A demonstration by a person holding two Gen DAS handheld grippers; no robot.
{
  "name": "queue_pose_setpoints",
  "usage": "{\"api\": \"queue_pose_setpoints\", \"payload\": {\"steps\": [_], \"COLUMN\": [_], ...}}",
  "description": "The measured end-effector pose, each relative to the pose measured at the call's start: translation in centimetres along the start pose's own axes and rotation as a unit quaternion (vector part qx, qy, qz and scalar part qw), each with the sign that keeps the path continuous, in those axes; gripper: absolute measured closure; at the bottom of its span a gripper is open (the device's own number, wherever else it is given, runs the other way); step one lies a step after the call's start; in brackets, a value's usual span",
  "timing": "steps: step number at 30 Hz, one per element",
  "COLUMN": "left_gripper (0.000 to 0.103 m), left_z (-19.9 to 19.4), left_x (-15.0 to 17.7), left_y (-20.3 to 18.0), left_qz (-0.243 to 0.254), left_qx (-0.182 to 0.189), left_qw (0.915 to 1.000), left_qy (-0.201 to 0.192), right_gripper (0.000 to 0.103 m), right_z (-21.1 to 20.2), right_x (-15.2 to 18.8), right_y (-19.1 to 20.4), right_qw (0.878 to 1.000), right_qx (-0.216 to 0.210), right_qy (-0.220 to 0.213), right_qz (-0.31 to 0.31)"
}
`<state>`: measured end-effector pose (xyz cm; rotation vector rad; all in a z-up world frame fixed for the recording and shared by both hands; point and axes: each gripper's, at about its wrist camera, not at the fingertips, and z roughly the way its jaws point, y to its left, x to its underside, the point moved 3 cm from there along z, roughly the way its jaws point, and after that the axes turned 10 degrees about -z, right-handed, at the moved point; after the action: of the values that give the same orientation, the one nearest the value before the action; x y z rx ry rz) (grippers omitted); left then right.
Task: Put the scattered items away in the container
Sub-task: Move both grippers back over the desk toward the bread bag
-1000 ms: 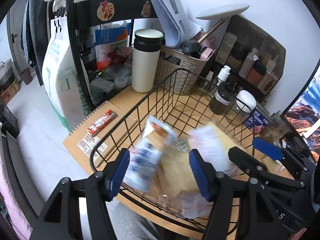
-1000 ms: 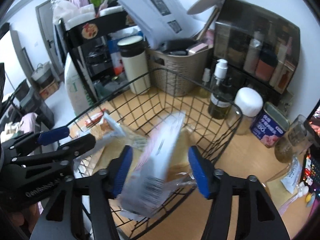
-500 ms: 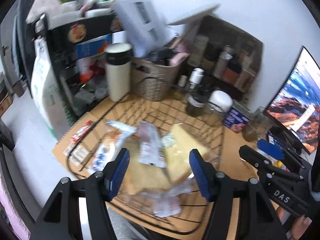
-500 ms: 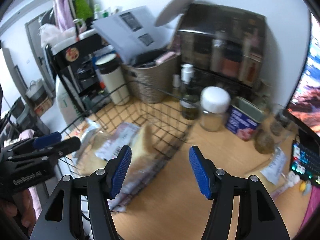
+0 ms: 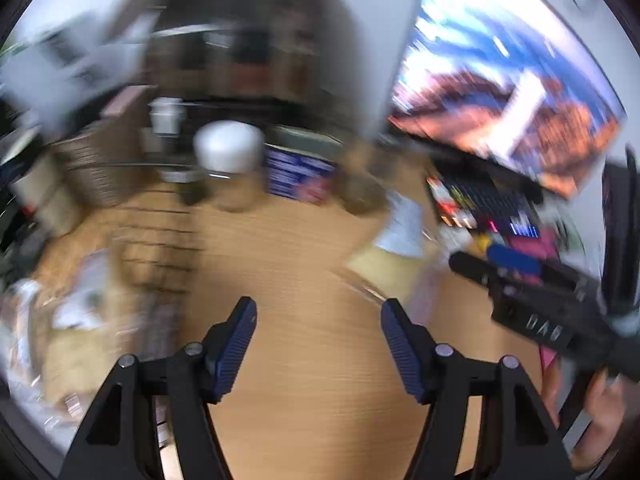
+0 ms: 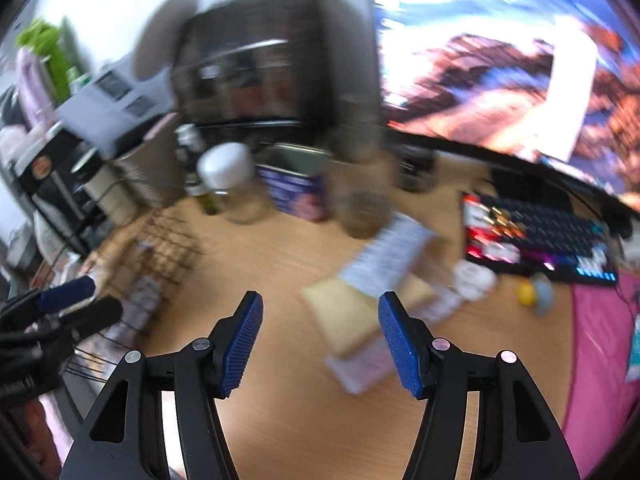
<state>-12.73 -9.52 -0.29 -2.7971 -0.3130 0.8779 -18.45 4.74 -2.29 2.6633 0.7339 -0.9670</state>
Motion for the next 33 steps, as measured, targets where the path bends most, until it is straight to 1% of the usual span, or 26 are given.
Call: {"api": "queue_pose_setpoints", "payload": {"steps": [3,4,6,8,12,15,17,19,21,23,27,30,32,33], "left_gripper": [0.032,0.032,0.032,0.032,0.032,0.032,0.032,0.031,0.028,0.021,0.017,0.013,0.009,0.009], "left_z": [4.1,5.1,6.9,8.5,11.5,13.3,14.2,14.7,15.3,15.7,16.3,17.1,17.7,18.2], "left_x": [0.7,0.9,0.9,0.6,0.1,-0.6,-0.7,-1.1,-1.3,-1.4,-1.3,-1.4,-1.8,-1.9], "left_y": [-3.2,-4.1,-5.6,-6.4,-7.1,-6.8,-6.7,-6.7,-6.9,-7.0,-8.0,-8.3,-8.3,-8.1], "left_qz": [0.051,0.064,0.087,0.103,0.116,0.113,0.108,0.101,0.1,0.106,0.146,0.158,0.157,0.148], "left_qx": [0.012,0.018,0.026,0.02,0.023,0.012,0.02,0.039,0.045,0.047,0.025,0.017,0.022,0.03], "left_qw": [0.9979,0.9967,0.9944,0.9928,0.9898,0.9903,0.9896,0.9896,0.9888,0.9881,0.9846,0.9834,0.983,0.9832], "left_qy": [0.039,0.047,0.054,0.057,0.079,0.08,0.092,0.096,0.101,0.101,0.092,0.087,0.094,0.102], "right_gripper": [0.042,0.042,0.042,0.042,0.042,0.042,0.042,0.042,0.042,0.042,0.042,0.042,0.042,0.042], "right_z": [0.0,0.1,0.2,0.5,1.1,1.8,2.2,2.6,3.0,3.5,4.2,4.5,4.8,4.9], "right_x": [1.5,2.0,2.8,3.4,4.5,5.1,5.4,5.7,5.9,6.1,6.0,5.9,5.8,5.8], "right_y": [-3.7,-5.0,-6.6,-7.9,-9.9,-11.0,-11.8,-12.4,-12.9,-13.4,-13.8,-13.8,-13.7,-13.7], "right_qw": [0.999,0.999,0.998,0.998,0.997,0.996,0.995,0.994,0.993,0.993,0.992,0.992,0.992,0.992], "right_qx": [0.01,0.013,0.017,0.018,0.019,0.02,0.02,0.022,0.023,0.023,0.022,0.02,0.019,0.018], "right_qy": [0.007,0.01,0.016,0.023,0.036,0.045,0.048,0.055,0.06,0.064,0.068,0.071,0.072,0.073], "right_qz": [0.032,0.041,0.052,0.061,0.071,0.078,0.085,0.09,0.095,0.099,0.103,0.101,0.101,0.101]}}
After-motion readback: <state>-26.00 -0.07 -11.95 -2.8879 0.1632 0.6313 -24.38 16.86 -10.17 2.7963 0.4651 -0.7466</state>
